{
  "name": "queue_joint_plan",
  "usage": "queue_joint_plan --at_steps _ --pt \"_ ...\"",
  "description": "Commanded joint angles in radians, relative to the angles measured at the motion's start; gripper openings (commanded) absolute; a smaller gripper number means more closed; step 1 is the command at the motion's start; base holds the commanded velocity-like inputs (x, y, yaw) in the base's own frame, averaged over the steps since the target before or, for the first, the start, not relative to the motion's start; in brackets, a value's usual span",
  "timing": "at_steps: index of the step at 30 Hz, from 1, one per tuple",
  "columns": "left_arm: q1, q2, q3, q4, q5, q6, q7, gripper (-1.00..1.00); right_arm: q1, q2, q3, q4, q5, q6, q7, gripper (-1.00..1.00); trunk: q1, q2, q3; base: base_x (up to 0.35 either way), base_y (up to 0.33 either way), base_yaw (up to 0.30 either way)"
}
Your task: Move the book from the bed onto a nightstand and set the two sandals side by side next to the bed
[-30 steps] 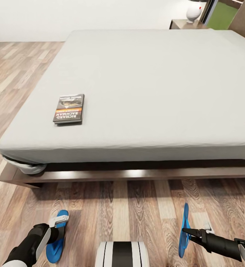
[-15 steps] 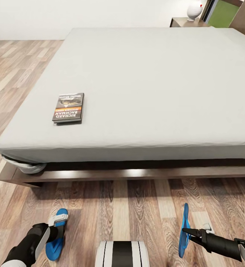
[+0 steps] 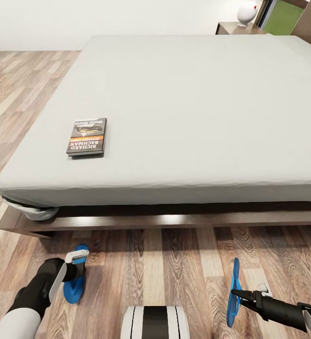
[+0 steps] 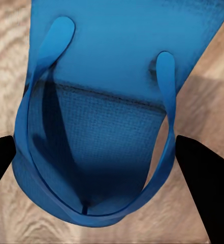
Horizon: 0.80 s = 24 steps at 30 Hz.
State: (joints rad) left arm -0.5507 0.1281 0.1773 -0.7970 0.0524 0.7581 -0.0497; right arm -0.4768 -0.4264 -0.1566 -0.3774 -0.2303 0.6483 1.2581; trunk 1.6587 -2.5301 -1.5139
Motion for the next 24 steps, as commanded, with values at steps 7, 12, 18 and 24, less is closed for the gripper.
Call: queue_joint_plan --at_steps 7,12,18,24 --pt "-0.001 0.000 0.002 0.021 0.005 0.010 0.000 -1.00 0.000 0.000 -0.001 0.000 -0.003 0.009 0.002 -1.00 0.000 0.000 -0.001 0.000 0.000 0.000" --pt "-0.002 0.002 0.004 0.022 0.005 0.010 0.001 -1.00 0.000 -0.002 -0.002 -0.001 -0.004 0.010 0.007 -1.00 0.000 0.000 -0.001 0.000 0.000 0.000" --pt "-0.002 0.001 0.005 0.022 0.004 0.010 0.002 -1.00 0.000 -0.067 -0.003 0.000 -0.008 0.014 0.016 -1.00 0.000 0.000 -0.001 0.000 0.000 0.000" --pt "-0.002 0.000 0.002 0.022 0.004 0.010 0.001 -1.00 0.000 -0.135 0.002 0.003 -0.056 0.016 0.161 -1.00 0.003 -0.002 -0.024 0.000 0.000 0.000"
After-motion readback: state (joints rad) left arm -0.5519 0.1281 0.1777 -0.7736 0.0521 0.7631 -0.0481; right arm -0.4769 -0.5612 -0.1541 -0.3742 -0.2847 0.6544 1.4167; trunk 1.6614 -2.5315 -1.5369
